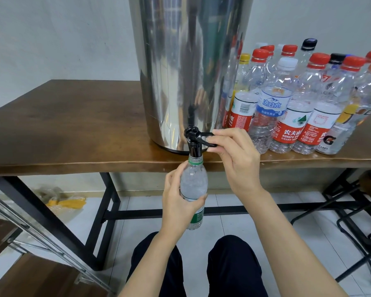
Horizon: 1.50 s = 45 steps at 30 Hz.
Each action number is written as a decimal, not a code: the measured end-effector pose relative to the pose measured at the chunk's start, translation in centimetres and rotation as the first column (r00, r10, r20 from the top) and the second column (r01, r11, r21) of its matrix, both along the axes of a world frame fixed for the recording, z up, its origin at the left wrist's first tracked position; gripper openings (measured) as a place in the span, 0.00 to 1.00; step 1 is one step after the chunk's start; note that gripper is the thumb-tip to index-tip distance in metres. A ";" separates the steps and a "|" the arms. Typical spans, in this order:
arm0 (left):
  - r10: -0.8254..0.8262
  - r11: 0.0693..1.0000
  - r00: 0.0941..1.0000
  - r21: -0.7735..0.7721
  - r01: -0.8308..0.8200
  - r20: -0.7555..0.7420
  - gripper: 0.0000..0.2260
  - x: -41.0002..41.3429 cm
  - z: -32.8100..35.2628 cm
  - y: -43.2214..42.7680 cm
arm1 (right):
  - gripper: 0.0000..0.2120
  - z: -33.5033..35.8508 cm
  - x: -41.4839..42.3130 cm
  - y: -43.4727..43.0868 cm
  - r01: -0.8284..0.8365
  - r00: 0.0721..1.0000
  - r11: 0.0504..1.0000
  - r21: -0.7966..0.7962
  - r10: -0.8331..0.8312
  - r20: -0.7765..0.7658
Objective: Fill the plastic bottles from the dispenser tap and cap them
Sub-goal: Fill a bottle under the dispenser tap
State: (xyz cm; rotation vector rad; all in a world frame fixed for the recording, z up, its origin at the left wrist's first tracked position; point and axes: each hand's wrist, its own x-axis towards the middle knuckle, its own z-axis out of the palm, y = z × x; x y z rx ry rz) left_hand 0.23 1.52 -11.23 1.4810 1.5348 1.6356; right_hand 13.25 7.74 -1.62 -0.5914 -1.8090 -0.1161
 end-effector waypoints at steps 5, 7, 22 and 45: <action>0.005 1.000 1.000 -0.001 -0.005 -0.018 0.41 -0.1 0.0 0.1 | 0.10 1.7 0.1 0.6 -0.013 0.998 0.998 0.056 0.009 0.064; 0.002 1.000 1.000 -0.002 -0.002 -0.012 0.40 -0.1 0.0 0.2 | 0.12 3.3 -0.7 0.7 -0.028 0.995 0.998 0.062 0.022 0.101; -0.039 0.999 0.999 -0.021 0.039 0.021 0.39 -0.3 -0.1 0.0 | 0.11 3.3 1.6 3.3 0.376 0.914 0.773 -0.510 -0.221 0.340; -0.006 1.000 0.999 -0.001 0.006 -0.032 0.39 -4.0 1.3 -3.6 | 0.17 11.0 0.7 -5.2 -0.125 0.955 0.865 -0.486 0.238 0.177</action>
